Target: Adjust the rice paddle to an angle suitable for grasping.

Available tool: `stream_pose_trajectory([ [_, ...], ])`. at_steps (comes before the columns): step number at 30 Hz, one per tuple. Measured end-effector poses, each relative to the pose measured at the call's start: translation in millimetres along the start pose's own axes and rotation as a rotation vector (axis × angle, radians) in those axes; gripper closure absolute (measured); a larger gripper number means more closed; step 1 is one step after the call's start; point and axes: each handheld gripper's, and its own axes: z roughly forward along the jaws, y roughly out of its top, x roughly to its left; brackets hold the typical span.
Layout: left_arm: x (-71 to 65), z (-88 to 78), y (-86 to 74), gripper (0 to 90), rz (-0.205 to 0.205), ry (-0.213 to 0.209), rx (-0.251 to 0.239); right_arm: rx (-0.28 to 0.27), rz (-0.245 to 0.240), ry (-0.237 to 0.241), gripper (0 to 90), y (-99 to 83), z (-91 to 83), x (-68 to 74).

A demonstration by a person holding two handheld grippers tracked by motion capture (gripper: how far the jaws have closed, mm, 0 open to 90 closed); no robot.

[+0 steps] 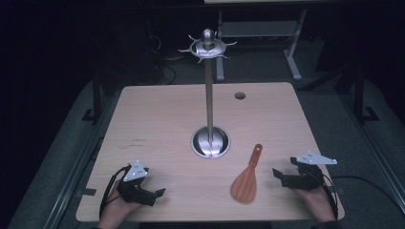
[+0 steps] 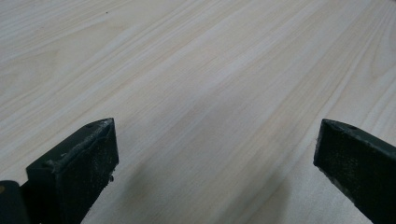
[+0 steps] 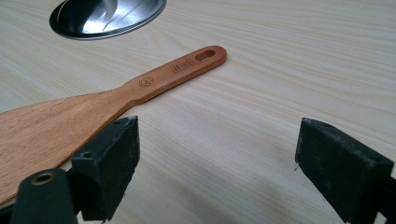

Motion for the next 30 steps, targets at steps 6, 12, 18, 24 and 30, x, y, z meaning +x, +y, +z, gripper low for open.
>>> stream_pose_trajectory([
  [6,0.0,0.5,0.9,0.0,-0.009,-0.001,0.003,-0.002,-0.01,0.009,22.9,-0.7,0.5,-1.4],
  [12,2.0,2.3,1.8,0.0,-0.008,0.003,0.006,-0.013,-0.027,0.017,36.6,0.6,1.4,-1.8],
  [18,-0.5,0.5,-0.9,0.0,0.007,0.01,0.01,-0.037,-0.008,0.009,61.6,5.8,2.8,0.0],
  [24,-0.7,-1.1,-2.1,0.0,0.004,0.016,0.01,-0.058,-0.009,0.024,88.5,15.2,8.9,-4.4],
  [30,0.0,-0.5,-1.7,0.0,0.003,0.016,0.013,-0.068,-0.009,0.06,89.5,22.0,19.1,-10.7],
])
